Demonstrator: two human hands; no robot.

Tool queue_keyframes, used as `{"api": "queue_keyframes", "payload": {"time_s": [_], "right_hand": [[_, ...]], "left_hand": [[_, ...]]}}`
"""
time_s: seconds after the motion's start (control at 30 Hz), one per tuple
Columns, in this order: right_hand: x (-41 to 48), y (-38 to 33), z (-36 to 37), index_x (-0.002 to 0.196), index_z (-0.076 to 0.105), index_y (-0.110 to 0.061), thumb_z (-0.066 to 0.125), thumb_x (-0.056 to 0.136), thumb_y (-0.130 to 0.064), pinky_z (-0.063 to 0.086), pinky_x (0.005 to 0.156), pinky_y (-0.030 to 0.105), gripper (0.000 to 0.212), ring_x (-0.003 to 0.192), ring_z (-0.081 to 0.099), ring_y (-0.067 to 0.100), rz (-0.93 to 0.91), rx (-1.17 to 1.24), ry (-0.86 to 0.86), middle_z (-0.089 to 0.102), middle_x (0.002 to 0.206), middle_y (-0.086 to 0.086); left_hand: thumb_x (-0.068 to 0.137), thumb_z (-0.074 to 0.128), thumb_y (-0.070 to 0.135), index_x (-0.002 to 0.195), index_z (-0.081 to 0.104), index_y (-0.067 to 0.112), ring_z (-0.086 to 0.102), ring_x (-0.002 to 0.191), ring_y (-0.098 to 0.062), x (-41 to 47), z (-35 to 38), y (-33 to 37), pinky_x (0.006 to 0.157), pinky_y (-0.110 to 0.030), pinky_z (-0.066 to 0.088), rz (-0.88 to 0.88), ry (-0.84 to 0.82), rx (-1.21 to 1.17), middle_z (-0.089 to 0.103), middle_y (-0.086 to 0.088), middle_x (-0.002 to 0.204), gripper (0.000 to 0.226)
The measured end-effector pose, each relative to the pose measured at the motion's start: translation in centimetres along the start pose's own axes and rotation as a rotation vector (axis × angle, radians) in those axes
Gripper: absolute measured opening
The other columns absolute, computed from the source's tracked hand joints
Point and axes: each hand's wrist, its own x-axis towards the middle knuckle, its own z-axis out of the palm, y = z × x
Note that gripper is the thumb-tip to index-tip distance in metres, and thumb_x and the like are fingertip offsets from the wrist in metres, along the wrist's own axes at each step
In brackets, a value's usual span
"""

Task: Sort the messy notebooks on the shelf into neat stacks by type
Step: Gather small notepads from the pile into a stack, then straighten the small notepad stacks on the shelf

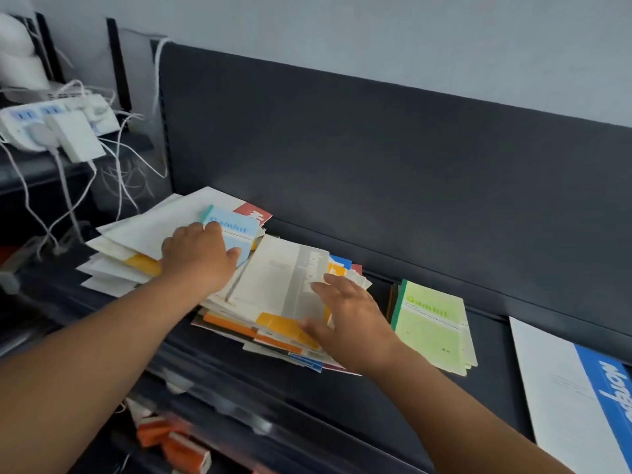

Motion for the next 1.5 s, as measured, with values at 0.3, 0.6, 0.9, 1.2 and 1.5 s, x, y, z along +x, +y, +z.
{"api": "queue_keyframes", "payload": {"time_s": [0.3,0.6,0.9,1.2,1.5], "right_hand": [[2.3,-2.3,1.9,0.155,0.01,-0.026,0.037,0.094,-0.063,-0.003,0.121,0.042,0.076,0.15,-0.005,0.017,0.056,-0.03,-0.186,0.002,0.163,-0.007],[2.0,-3.1,1.9,0.145,0.034,-0.029,0.052,0.087,-0.062,0.02,0.119,0.039,0.07,0.139,0.027,0.015,0.11,0.071,-0.086,0.033,0.151,-0.009],[0.5,-2.6,0.5,0.143,0.042,-0.026,0.047,0.097,-0.047,0.04,0.107,0.031,0.052,0.131,0.043,0.011,0.159,0.407,0.184,0.044,0.147,-0.009],[-0.3,1.7,-2.3,0.128,0.051,-0.014,0.055,0.096,-0.015,0.059,0.077,0.033,0.032,0.098,0.068,0.021,0.579,1.372,0.349,0.066,0.114,0.005],[-4.1,10.7,-2.8,0.132,0.053,-0.013,0.049,0.089,-0.002,0.051,0.063,0.029,0.045,0.078,0.059,0.015,0.78,0.817,0.517,0.065,0.103,0.003]], "left_hand": [[0.091,0.052,0.047,0.127,0.042,0.013,0.053,0.108,-0.03,4.1,2.1,-3.3,0.088,-0.042,0.04,-0.006,-0.013,0.021,0.059,-0.01,0.119,0.051],[0.085,0.066,0.013,0.121,0.047,0.006,0.056,0.106,-0.035,4.9,2.0,-2.4,0.068,-0.033,0.043,-0.079,0.059,-0.463,0.053,-0.018,0.124,0.041],[0.096,0.05,0.01,0.11,0.052,0.019,0.063,0.103,-0.026,2.0,-1.8,-0.5,0.076,-0.04,0.057,-0.139,0.053,-1.248,0.061,-0.008,0.125,0.017],[0.099,0.049,0.016,0.114,0.053,0.018,0.064,0.092,-0.02,-6.5,-1.6,9.9,0.069,-0.033,0.059,-0.121,-0.493,-1.386,0.063,-0.005,0.108,0.015],[0.099,0.045,0.039,0.139,0.041,0.022,0.049,0.124,-0.021,-4.8,-0.9,6.7,0.087,-0.032,0.042,0.194,-0.294,-0.575,0.048,0.001,0.141,0.044]]}}
